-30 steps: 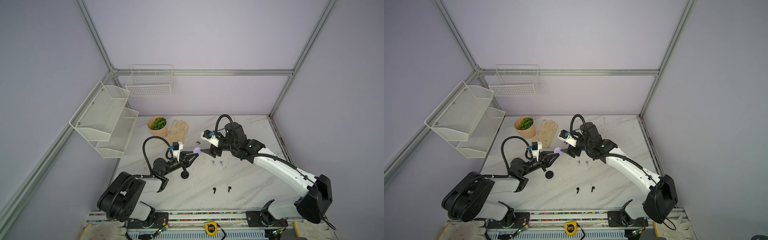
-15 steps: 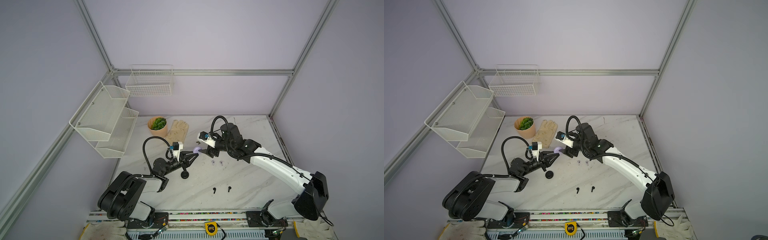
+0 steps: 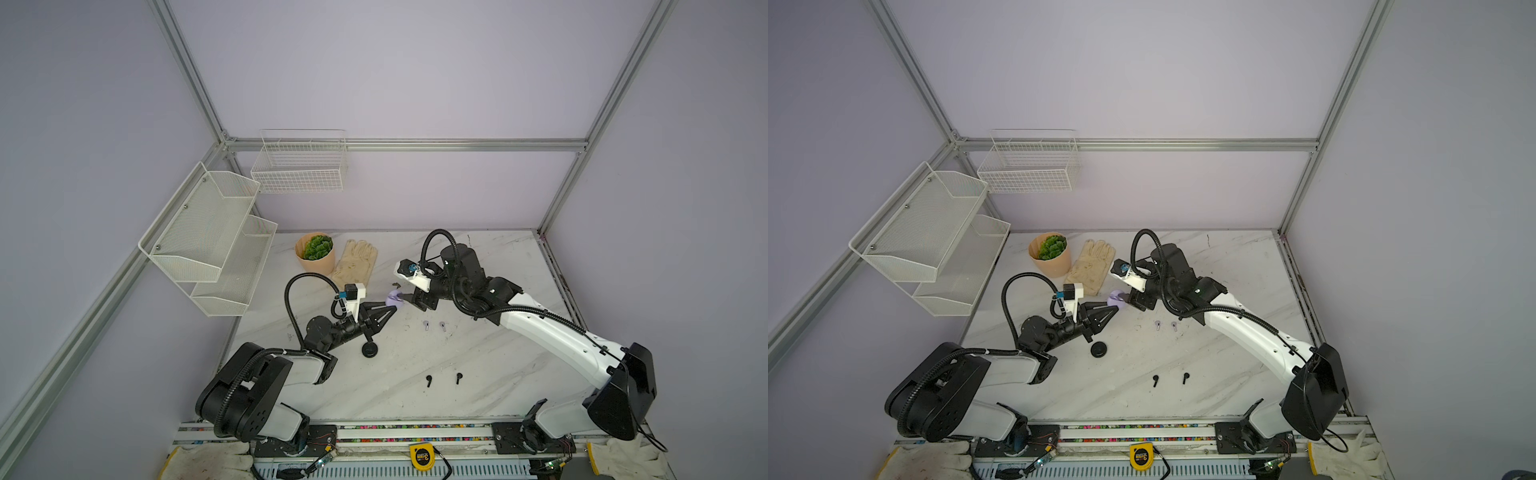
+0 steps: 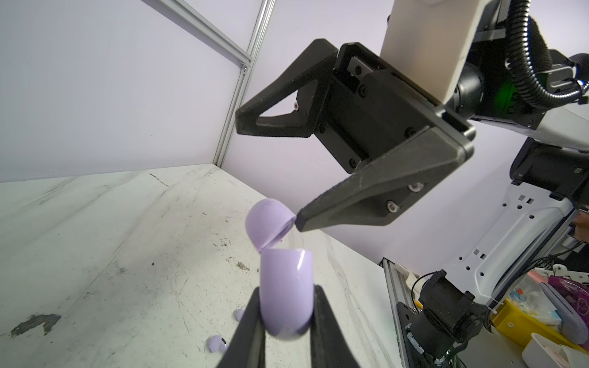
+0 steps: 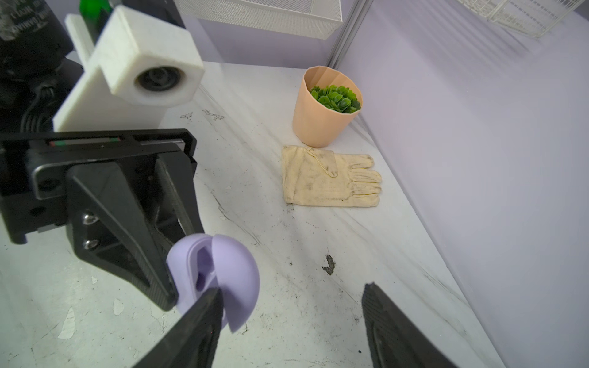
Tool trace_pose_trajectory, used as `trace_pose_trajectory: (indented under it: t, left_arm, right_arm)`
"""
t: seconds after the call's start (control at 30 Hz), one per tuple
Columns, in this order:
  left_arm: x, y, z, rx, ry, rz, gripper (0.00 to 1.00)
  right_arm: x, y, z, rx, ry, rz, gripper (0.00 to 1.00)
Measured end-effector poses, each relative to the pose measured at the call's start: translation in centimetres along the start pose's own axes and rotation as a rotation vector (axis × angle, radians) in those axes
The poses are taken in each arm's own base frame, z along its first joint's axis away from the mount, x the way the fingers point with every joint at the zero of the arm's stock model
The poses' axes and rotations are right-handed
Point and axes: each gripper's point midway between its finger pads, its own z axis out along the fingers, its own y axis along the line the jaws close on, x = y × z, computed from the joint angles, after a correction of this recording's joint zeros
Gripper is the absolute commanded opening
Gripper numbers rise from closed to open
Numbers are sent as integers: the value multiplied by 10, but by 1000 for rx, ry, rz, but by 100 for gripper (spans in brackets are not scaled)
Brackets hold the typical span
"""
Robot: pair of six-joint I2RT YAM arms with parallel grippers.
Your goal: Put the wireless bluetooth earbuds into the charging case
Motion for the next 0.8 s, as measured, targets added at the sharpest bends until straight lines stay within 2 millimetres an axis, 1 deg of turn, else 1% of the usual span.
trace_pose_trajectory:
  t: [0.13,0.3,0.43,0.5,0.6,0.63,0.73,0.77,0.8]
  left_arm:
    - [3,0,-2,-1,4,-5,0]
    - [1,-2,-2,3,-2,-1,0]
    - [1,-2,-2,4,-4,1,0]
    - [1,-2,-2,4,-4,-2,0]
    - [0,-2,-2,5,-5,-2,0]
    - [0,-3,-2,7,-7,-1,0]
    - [0,-6,-2,21,-4,-16,0]
    - [0,-8,-2,28,1,-22,0]
    - [1,-9,-1,35,5,-26,0]
  right_arm:
    - [4,-2,5,9,13,2,73]
    - [9,-3,10,12,27,5,73]
    - [6,-4,10,16,22,12,74]
    - [3,-5,5,22,11,53,76]
    - [-13,-9,-14,25,-46,192,74]
    - [-21,-11,-25,8,-85,253,73]
    - [-42,-13,-58,-72,-216,394,67]
    - [-47,-12,-65,-113,-253,443,65]
    - [-49,-11,-69,-145,-272,473,63]
